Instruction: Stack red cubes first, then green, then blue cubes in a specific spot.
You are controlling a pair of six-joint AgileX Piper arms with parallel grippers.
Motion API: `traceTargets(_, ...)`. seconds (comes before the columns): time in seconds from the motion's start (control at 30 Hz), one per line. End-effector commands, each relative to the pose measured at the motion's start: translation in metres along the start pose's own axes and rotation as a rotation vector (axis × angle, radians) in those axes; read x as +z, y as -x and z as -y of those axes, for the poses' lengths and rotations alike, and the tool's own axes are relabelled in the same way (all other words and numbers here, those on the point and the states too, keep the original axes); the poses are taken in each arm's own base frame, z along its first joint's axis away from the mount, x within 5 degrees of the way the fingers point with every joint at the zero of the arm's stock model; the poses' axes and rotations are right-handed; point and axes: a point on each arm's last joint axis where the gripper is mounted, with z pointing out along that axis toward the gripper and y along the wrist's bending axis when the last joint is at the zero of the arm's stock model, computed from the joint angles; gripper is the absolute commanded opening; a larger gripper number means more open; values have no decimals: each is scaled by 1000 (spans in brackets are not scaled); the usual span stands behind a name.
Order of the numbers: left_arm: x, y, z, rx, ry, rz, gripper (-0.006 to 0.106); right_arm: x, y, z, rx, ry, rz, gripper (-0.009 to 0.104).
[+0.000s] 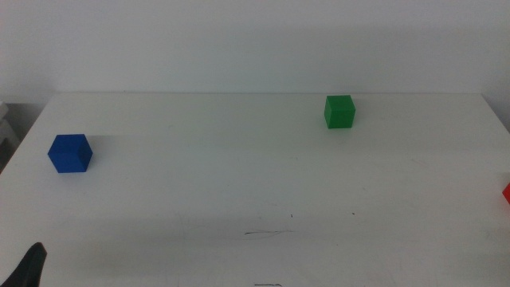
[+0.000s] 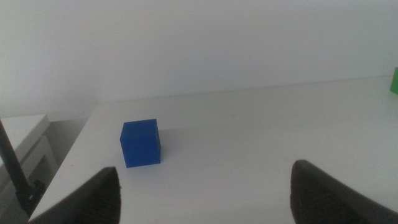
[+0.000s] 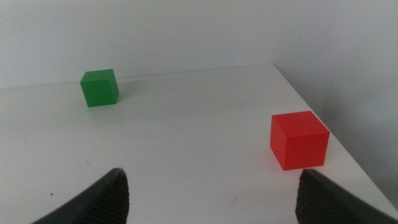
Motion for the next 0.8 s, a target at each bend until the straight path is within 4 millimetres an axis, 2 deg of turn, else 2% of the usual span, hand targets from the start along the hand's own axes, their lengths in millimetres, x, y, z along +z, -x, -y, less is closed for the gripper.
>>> traceTargets(0.0,-2,9,1,-11,-8,106,94,-4,19,-2,-23,16,97,93)
traceTargets(0.13,-2,9,1,-11,-8,106,94,-9,43,-3,-20,-8,50,93)
traceTargets(0.3,-2,9,1,-11,-8,106,94,-14,97,-5,-15,-37,-12,93)
traceTargets(0.43,-2,9,1,-11,-8,106,94,-7,136,-8,-11,-62,-97,93)
traceTargets(0.6,-2,9,1,-11,-8,106,94,9,181,-11,4,-97,-248,93)
traceTargets(0.67,-2,9,1,-11,-8,106,94,27,200,-13,10,-113,-347,93)
traceTargets(0.77,-2,9,1,-11,-8,106,94,46,211,-13,0,-147,-492,93)
